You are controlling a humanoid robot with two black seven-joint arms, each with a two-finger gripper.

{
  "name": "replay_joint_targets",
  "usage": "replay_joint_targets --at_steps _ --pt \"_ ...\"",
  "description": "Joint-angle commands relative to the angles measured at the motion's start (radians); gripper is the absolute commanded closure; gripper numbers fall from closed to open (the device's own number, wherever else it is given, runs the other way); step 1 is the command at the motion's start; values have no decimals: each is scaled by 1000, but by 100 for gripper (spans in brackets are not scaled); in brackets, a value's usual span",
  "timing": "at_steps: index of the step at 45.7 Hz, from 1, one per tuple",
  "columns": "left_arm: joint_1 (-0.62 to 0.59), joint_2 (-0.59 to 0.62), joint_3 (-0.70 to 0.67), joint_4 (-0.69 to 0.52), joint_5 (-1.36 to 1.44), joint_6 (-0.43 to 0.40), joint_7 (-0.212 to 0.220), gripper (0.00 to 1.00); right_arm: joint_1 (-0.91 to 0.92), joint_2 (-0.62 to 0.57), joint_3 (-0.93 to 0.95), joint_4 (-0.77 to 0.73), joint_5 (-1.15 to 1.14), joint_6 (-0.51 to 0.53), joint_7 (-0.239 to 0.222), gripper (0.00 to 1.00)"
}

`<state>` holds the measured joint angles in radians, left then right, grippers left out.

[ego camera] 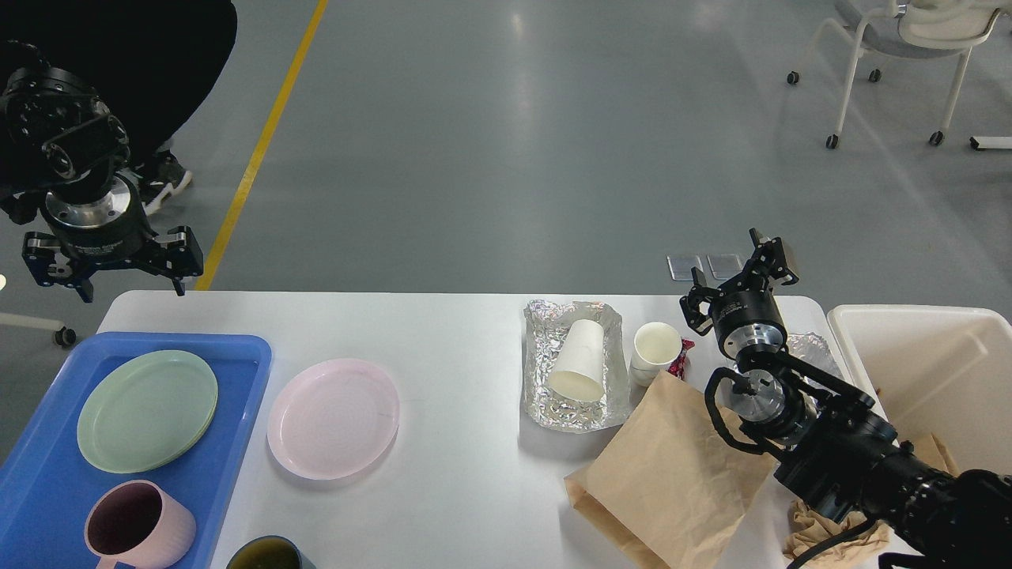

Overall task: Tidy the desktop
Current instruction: 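Move the left gripper down over the dark olive cup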

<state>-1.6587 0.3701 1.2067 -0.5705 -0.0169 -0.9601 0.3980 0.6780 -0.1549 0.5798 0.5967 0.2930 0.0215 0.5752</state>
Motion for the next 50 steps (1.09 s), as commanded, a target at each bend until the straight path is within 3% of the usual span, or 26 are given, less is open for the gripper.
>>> replay_joint_targets --at_steps 1,19,29,50 --pt "2 -11 -15 -68 -1 0 -2 3 0 0 0 0 0 0 0 0" --pt "-15 -43 -104 -361 0 0 4 3 0 0 0 0 0 0 0 0" --pt "62 -48 -191 -381 0 0 2 3 0 0 0 0 0 0 0 0" --pt "142 -62 -243 -422 8 0 12 4 0 0 0 0 0 0 0 0"
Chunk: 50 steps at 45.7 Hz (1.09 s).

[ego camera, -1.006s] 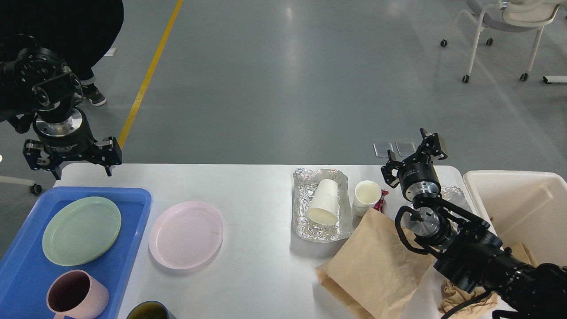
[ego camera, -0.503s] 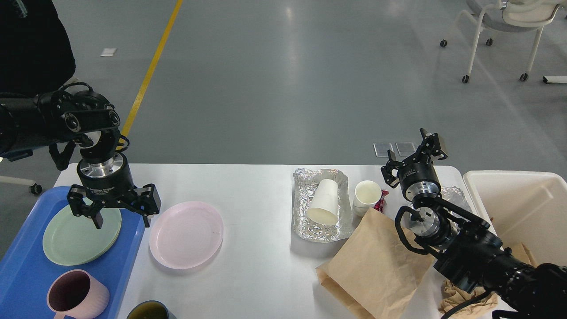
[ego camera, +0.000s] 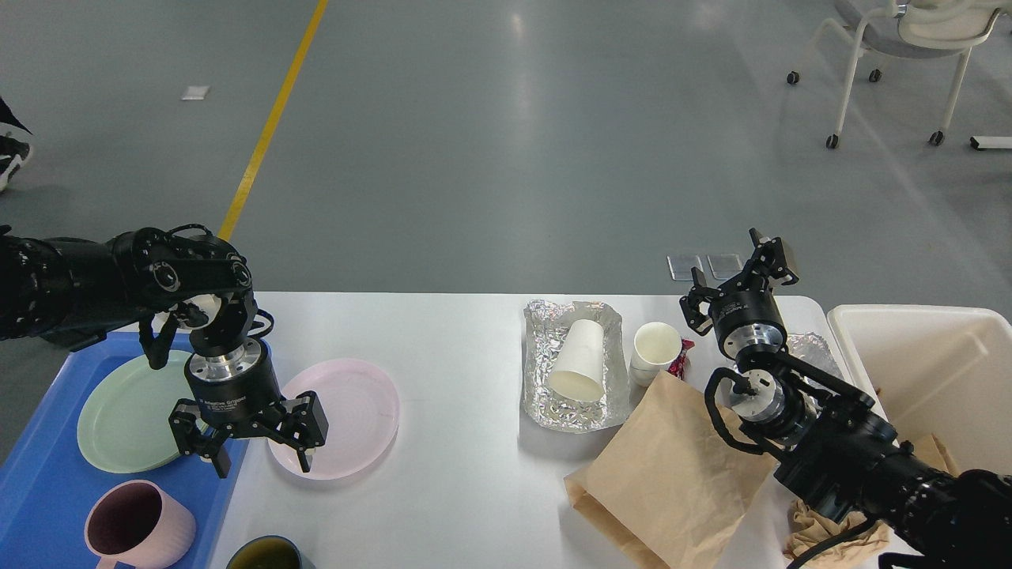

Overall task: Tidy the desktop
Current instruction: 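Move the left gripper down over the dark olive cup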

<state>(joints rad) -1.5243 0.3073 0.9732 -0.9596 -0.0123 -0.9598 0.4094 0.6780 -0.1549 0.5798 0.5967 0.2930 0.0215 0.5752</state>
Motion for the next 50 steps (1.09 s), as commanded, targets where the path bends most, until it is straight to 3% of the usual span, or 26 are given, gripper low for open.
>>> replay_joint_targets --at_steps 1,7,20,50 --pt "6 3 -8 -43 5 0 0 5 0 0 0 0 0 0 0 0" --pt "-10 4 2 -119 38 0 -3 10 0 0 0 0 0 0 0 0" --pt "-42 35 35 -200 72 0 -3 10 0 0 0 0 0 0 0 0" --pt "24 18 42 -194 109 0 -3 10 0 0 0 0 0 0 0 0"
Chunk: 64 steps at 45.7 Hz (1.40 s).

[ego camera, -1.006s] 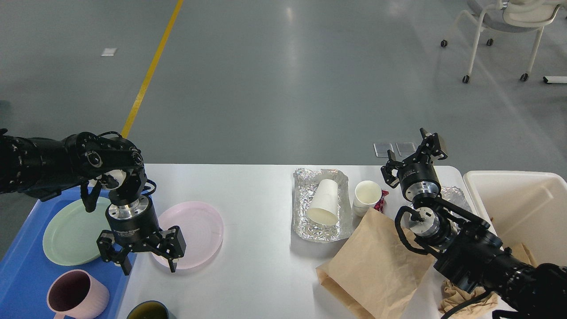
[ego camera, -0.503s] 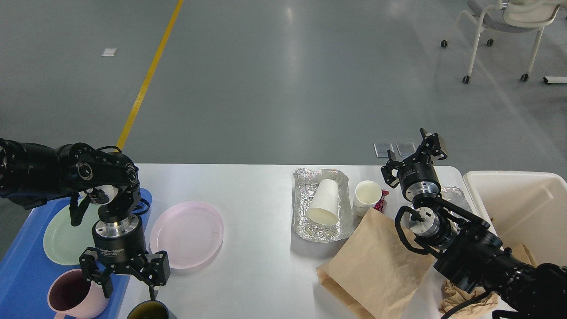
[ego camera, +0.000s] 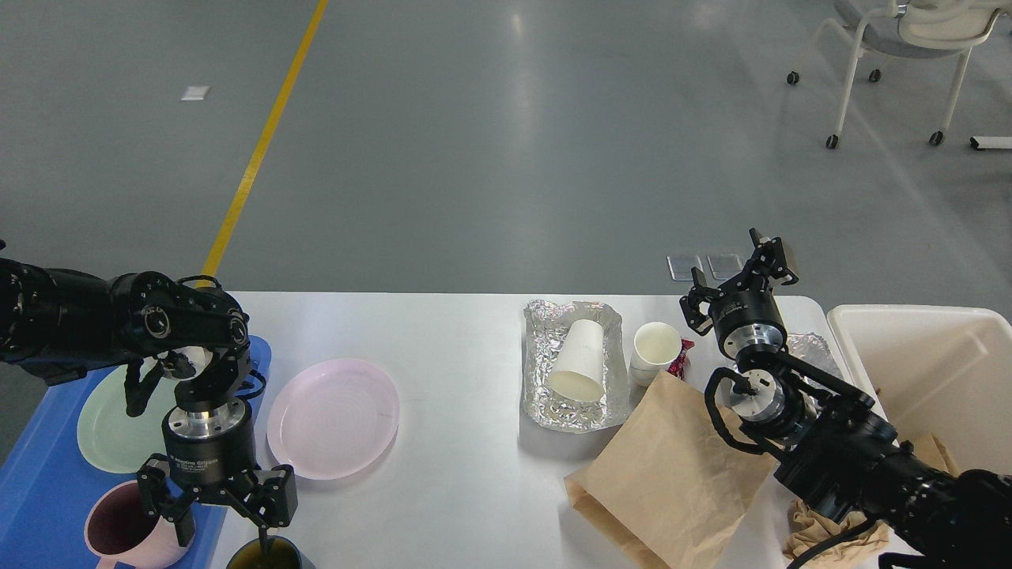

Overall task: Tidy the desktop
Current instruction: 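Move the left gripper down over the dark olive cup, then grasp the dark olive cup with the left gripper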

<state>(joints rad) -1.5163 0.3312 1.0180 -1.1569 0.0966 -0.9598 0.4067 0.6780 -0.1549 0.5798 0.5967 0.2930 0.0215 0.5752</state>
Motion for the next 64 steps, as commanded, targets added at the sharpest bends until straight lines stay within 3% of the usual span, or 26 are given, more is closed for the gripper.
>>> replay_joint_targets --at_steps 1,30,33,45,48,58,64 --pt "18 -11 -3 5 0 0 0 10 0 0 0 0 0 0 0 0" --pt "105 -83 13 89 2 0 0 11 0 0 0 0 0 0 0 0" --pt "105 -84 13 91 6 0 0 18 0 0 0 0 0 0 0 0" --pt "105 -84 10 103 8 0 1 59 0 0 0 0 0 0 0 0" --pt "105 -83 8 105 8 0 3 75 0 0 0 0 0 0 0 0" --pt "113 -84 2 109 8 0 3 86 0 0 0 0 0 0 0 0" --pt "113 -84 -1 114 8 0 3 100 0 0 0 0 0 0 0 0"
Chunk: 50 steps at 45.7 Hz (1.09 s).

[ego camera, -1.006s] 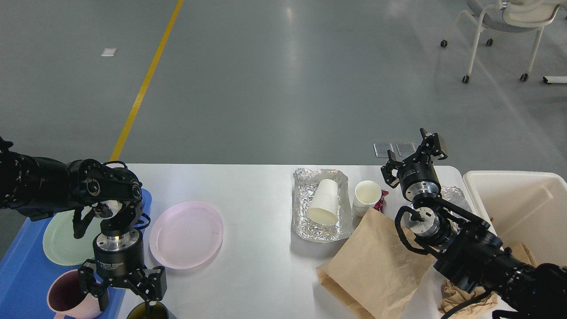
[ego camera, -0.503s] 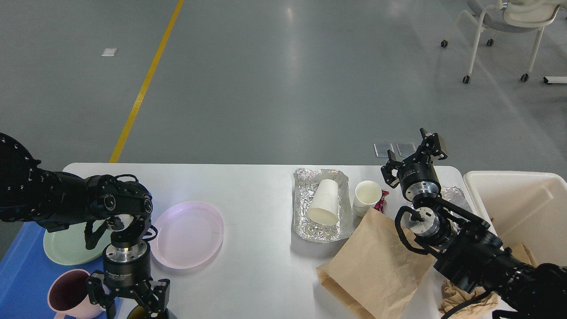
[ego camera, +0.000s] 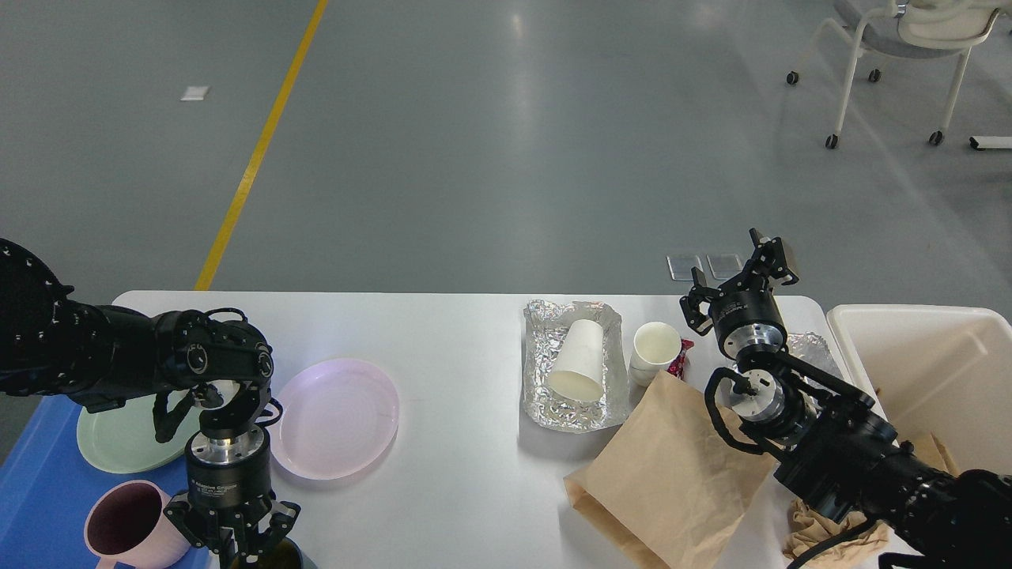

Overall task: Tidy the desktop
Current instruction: 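Grasp the dark olive cup with the left gripper, then lift the olive cup and carry it onto the blue tray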

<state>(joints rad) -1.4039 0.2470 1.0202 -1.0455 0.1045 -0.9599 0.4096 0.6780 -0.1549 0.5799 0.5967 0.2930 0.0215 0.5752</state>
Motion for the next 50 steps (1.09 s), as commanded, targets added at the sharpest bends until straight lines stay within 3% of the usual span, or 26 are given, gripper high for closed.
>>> replay_joint_targets --at_steps 1,17,29,36,50 --pt "0 0 -5 4 -2 0 0 100 0 0 0 0 0 0 0 0" --pt "-72 37 -130 4 -11 0 0 100 0 0 0 0 0 0 0 0" --pt "-191 164 -262 7 -12 0 0 100 0 0 0 0 0 0 0 0" --pt "-228 253 -266 13 -14 0 0 100 0 0 0 0 0 0 0 0" --pt "-195 417 -212 194 -14 0 -2 100 0 0 0 0 0 0 0 0"
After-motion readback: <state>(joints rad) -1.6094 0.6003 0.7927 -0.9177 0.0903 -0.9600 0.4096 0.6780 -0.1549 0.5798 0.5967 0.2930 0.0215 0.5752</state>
